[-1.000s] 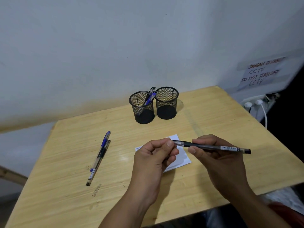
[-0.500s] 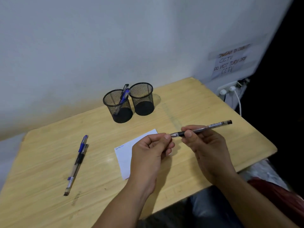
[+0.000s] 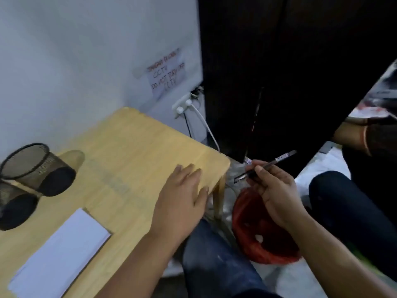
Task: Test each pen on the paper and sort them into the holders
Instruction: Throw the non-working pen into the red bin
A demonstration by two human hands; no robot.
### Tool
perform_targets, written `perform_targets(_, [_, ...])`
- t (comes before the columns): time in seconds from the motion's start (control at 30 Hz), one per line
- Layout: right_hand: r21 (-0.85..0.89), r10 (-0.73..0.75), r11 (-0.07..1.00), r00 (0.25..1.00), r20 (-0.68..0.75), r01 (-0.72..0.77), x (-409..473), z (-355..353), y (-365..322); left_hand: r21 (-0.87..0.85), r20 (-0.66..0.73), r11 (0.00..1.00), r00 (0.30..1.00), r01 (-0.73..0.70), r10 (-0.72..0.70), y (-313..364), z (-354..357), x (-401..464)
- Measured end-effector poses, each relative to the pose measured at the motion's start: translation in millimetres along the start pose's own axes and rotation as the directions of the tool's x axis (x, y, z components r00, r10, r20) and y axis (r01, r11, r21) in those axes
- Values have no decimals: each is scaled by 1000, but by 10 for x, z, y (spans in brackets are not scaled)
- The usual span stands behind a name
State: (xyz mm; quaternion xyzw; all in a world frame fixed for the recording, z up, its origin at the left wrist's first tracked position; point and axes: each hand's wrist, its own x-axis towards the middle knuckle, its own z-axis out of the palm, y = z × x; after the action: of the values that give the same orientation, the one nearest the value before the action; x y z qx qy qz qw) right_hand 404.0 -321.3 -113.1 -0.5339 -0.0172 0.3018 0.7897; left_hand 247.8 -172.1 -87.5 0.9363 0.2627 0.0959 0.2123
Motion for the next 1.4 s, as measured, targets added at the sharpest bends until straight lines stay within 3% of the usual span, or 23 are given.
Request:
perform_targets(0.13, [-94, 127, 984, 969, -213, -149, 153, -689, 197, 317, 165, 945, 986, -76, 23, 73, 249, 206])
perform_targets(0.23, [-114, 250, 945, 904, -348, -305, 187, -1089, 456, 440, 172, 893, 985, -90, 15, 75, 307, 213])
perform_targets(0.37, [-108, 366, 885, 821, -438, -452, 160, -1387, 743, 428, 178, 898, 984, -99, 24, 63, 315, 204])
perform_targets(0.53, [-146, 385, 832, 746, -543, -536, 130, -1556, 929, 413, 173, 906, 985, -91, 21, 71, 319, 197])
perform_targets(0.77, [-225, 372, 806, 763, -529, -548, 154, -1635, 957, 358, 158, 929, 987, -98, 43, 63, 315, 186])
perform_targets(0.93, [-414, 250, 802, 872, -422, -431, 185, -1487, 800, 293, 138, 952, 989, -90, 51, 49, 266, 189])
perform_targets(1.1, [-642, -49, 760, 976, -212, -101, 236, -1024, 357, 6, 68, 1000, 998, 7, -8, 63, 129, 134])
perform_targets(1.23, [-723, -248, 674, 968, -31, 150, 271, -514, 10, -132, -54, 987, 994, 88, -96, -97, -121, 3])
perform_targets(1.4, [-765, -285, 547, 935, 211, 339, 264, 189, -236, -156, -191, 967, 954, 202, -230, -487, -529, -314])
